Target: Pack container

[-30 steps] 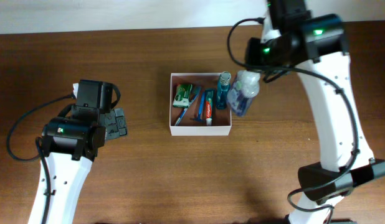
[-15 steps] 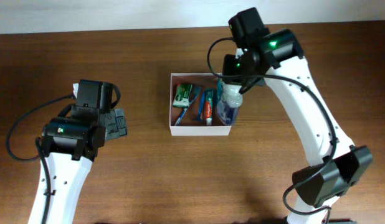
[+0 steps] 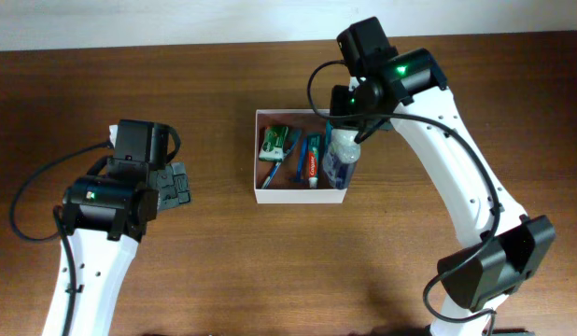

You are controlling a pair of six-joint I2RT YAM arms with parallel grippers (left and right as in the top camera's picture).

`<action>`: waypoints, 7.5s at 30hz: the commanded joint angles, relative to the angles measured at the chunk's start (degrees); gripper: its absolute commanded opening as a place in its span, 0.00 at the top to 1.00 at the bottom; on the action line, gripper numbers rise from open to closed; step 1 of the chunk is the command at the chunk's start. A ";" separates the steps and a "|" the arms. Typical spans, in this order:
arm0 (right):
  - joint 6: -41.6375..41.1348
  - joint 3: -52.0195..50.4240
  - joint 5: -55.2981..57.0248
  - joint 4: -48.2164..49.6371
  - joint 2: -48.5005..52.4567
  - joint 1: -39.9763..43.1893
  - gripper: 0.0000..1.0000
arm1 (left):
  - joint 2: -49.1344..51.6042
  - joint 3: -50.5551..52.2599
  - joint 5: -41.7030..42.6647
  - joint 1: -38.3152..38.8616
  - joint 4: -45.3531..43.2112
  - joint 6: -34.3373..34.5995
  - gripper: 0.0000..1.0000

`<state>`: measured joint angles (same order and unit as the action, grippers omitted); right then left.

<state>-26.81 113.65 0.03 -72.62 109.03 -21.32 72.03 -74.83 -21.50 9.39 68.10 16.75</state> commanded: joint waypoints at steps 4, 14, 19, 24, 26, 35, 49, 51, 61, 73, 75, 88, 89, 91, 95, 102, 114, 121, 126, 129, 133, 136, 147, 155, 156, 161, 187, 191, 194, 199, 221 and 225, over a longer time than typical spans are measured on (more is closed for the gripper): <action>1.07 0.24 0.02 1.49 -1.62 -1.81 0.91 | 0.17 0.17 -0.59 -0.31 0.04 0.57 0.01; 5.81 -1.44 1.84 1.60 -1.51 -5.88 0.90 | 0.17 0.17 -0.59 -0.31 0.04 0.57 0.01; 7.08 -5.27 2.21 4.26 -1.44 -6.01 0.90 | 0.17 0.17 -0.59 -0.31 0.04 0.57 0.01; 10.78 -8.26 2.47 7.50 -1.38 -5.99 0.85 | 0.17 0.17 -0.59 -0.31 0.04 0.57 0.01; 10.99 -8.37 3.76 8.41 -1.25 -5.99 0.85 | 0.17 0.17 -0.59 -0.31 0.04 0.57 0.01; 14.62 -8.37 4.11 11.45 -1.25 -6.01 0.86 | 0.17 0.17 -0.59 -0.31 0.04 0.57 0.01; 17.59 -8.98 3.23 11.98 1.18 -6.05 0.85 | 0.17 0.17 -0.59 -0.31 0.04 0.57 0.01; 17.62 -8.98 3.23 12.00 1.18 -6.05 0.85 | 0.17 0.17 -0.59 -0.31 0.04 0.57 0.00; 18.93 -11.63 3.02 13.38 1.42 -6.05 0.82 | 0.17 0.17 -0.59 -0.31 0.04 0.57 0.01; 19.08 -12.74 1.68 11.91 1.42 -6.05 0.82 | 0.17 0.17 -0.59 -0.31 0.04 0.57 0.01; 19.08 -12.74 1.66 10.99 1.42 -6.05 0.82 | 0.17 0.17 -0.59 -0.31 0.04 0.55 0.01; 19.08 -12.79 1.73 5.33 1.44 -6.05 0.75 | 0.17 0.17 -0.59 -0.31 0.04 0.55 0.00; 19.08 -12.79 1.73 5.49 1.44 -6.03 0.75 | 0.17 0.17 -0.59 -0.31 0.04 0.57 0.01; 19.08 -12.79 1.73 5.46 1.44 -6.05 0.72 | 0.17 0.17 -0.59 -0.31 0.04 0.57 0.01; 19.08 -12.79 1.73 5.27 1.44 -6.05 0.69 | 0.17 0.17 -0.59 -0.31 0.04 0.55 0.01; 19.10 -12.79 1.79 4.94 1.44 -6.03 0.60 | 0.17 0.17 -0.59 -0.31 0.04 0.57 0.01; 19.08 -12.72 2.19 4.22 1.44 -5.95 0.58 | 0.17 0.17 -0.59 -0.31 0.04 0.57 0.01; 19.10 -12.11 2.19 3.78 0.92 -5.95 0.58 | 0.17 0.17 -0.59 -0.31 0.04 0.57 0.01; 19.08 -4.33 2.19 -1.53 -0.09 -5.95 0.58 | 0.17 0.17 -0.59 -0.31 0.04 0.57 0.01; 18.58 3.61 2.16 -9.99 -0.63 -5.95 0.58 | 0.17 0.17 -0.59 -0.31 0.04 0.57 0.00; 11.34 7.80 2.21 -15.80 -0.68 -5.92 0.58 | 0.17 0.17 -0.59 -0.31 0.02 0.55 0.01; -2.29 8.46 1.75 -18.73 -0.68 -4.74 0.58 | 0.17 0.17 -0.59 -0.31 0.02 0.55 0.01; -17.53 8.41 -5.66 -23.65 -0.66 0.24 0.43 | 0.17 0.17 -0.59 -0.31 0.04 0.57 0.01; -43.36 8.41 -5.86 -23.26 -0.17 0.28 0.24 | 0.17 0.17 -0.59 -0.31 0.04 0.57 0.01; -45.62 8.41 -5.92 -23.47 -0.04 0.22 0.22 | 0.17 0.17 -0.59 -0.31 0.04 0.57 0.01; -56.72 6.21 -6.05 -24.72 0.11 -0.04 0.11 | 0.17 0.17 -0.59 -0.31 0.04 0.57 0.01; -84.02 -8.44 -6.67 -15.21 0.13 -1.18 0.02 | 0.17 0.17 -0.59 -0.31 0.04 0.57 0.01; -88.32 -10.08 -6.84 -9.27 0.13 -2.19 0.01 | 0.17 0.17 -0.59 -0.31 0.04 0.57 0.01; -90.75 -10.91 -6.82 -7.02 0.13 -2.29 0.01 | 0.17 0.17 -0.59 -0.31 0.04 0.57 0.01; -91.17 -12.31 -5.33 -7.98 0.13 -2.29 0.01 | 0.17 0.17 -0.59 -0.31 0.04 0.57 0.01; -90.71 -13.42 -4.96 -8.59 0.15 -3.87 0.32 | 0.17 0.17 -0.59 -0.31 0.02 0.55 0.01; -90.77 -14.99 -5.38 -8.50 0.15 -3.91 0.36 | 0.17 0.17 -0.59 -0.31 0.02 0.57 0.01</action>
<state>-117.05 100.53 -5.82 -80.93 109.03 -24.82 72.03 -74.81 -21.50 9.39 68.10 16.75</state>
